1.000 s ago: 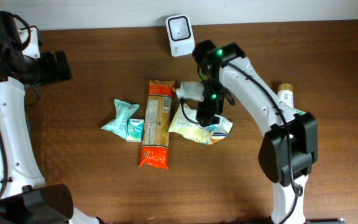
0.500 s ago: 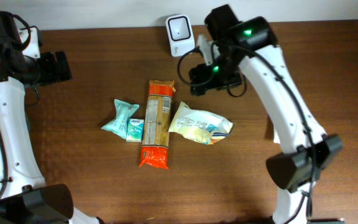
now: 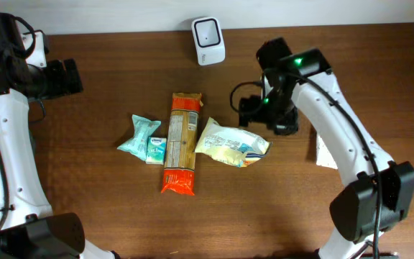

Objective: Scan the item barcode

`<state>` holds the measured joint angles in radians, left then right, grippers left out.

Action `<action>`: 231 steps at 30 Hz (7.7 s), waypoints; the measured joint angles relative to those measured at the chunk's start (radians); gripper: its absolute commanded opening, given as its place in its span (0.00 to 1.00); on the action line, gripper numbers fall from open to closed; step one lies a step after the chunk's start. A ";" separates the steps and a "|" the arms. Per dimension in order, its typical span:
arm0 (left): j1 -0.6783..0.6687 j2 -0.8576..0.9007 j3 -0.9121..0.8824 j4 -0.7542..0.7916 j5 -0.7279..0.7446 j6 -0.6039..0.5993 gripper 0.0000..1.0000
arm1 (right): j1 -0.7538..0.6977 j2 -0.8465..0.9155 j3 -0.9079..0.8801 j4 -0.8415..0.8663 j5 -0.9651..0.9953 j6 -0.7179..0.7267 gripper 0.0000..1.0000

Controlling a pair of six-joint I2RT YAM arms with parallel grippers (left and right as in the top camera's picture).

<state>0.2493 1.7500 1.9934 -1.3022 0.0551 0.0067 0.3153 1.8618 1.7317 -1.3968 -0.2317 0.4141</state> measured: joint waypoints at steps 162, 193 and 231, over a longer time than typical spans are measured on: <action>0.000 0.000 0.000 0.002 -0.001 0.000 0.99 | 0.196 0.230 0.036 1.449 0.553 -1.621 0.04; 0.000 0.000 0.000 0.000 0.000 0.000 0.99 | -1.028 -0.160 -0.520 0.802 -0.323 -0.212 0.99; 0.000 0.000 0.000 0.001 0.000 0.000 0.99 | 0.237 0.286 -0.186 0.681 -0.325 0.091 0.51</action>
<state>0.2493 1.7504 1.9934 -1.3010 0.0547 0.0067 0.5518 2.1479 1.5459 -0.7158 -0.5564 0.5049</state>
